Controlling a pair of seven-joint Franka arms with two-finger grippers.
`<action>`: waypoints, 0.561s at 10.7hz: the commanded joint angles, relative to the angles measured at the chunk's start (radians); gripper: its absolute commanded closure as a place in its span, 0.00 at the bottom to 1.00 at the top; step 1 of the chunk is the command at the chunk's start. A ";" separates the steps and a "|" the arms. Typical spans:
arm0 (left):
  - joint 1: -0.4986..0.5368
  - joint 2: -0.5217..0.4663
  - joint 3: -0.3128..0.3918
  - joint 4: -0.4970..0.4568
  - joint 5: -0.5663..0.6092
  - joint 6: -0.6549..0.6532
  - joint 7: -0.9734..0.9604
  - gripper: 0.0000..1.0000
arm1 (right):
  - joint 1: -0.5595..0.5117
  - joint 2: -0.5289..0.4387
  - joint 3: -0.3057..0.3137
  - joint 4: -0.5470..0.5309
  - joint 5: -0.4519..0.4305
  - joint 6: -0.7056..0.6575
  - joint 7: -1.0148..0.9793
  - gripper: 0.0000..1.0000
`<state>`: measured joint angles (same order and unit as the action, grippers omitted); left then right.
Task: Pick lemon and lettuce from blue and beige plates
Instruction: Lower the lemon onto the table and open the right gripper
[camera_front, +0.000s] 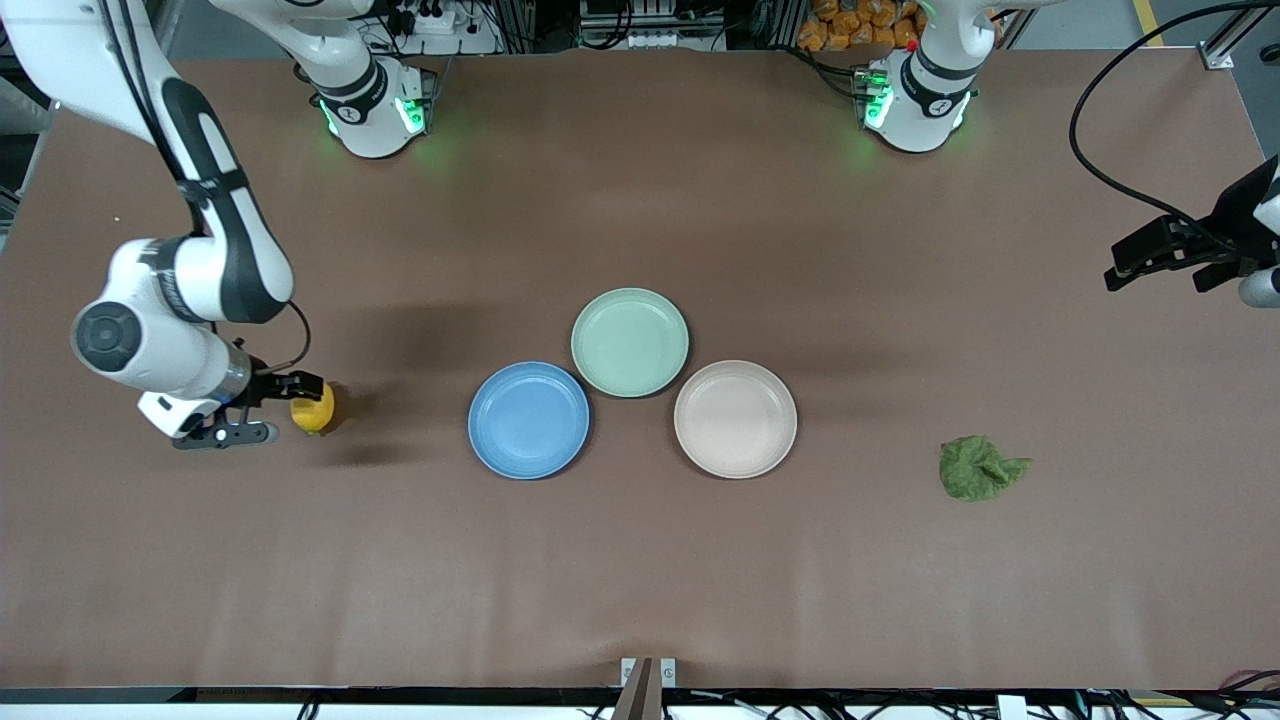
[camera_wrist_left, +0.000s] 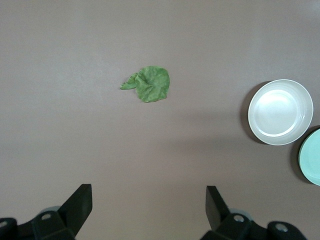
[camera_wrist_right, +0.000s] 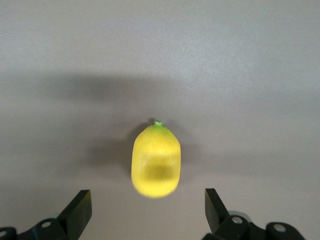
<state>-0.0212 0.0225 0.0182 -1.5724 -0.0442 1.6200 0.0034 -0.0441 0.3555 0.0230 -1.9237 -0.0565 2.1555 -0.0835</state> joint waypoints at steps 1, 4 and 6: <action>0.007 0.002 0.002 0.012 -0.017 -0.017 0.027 0.00 | 0.003 -0.061 0.000 0.070 -0.005 -0.150 0.010 0.00; 0.010 0.001 0.002 0.011 -0.017 -0.017 0.030 0.00 | 0.004 -0.154 0.000 0.115 -0.016 -0.272 0.085 0.00; 0.017 0.001 0.002 0.011 -0.017 -0.017 0.030 0.00 | 0.006 -0.197 0.003 0.112 -0.017 -0.287 0.183 0.00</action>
<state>-0.0170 0.0231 0.0186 -1.5726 -0.0442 1.6195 0.0038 -0.0432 0.2005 0.0218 -1.7956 -0.0566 1.8820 0.0268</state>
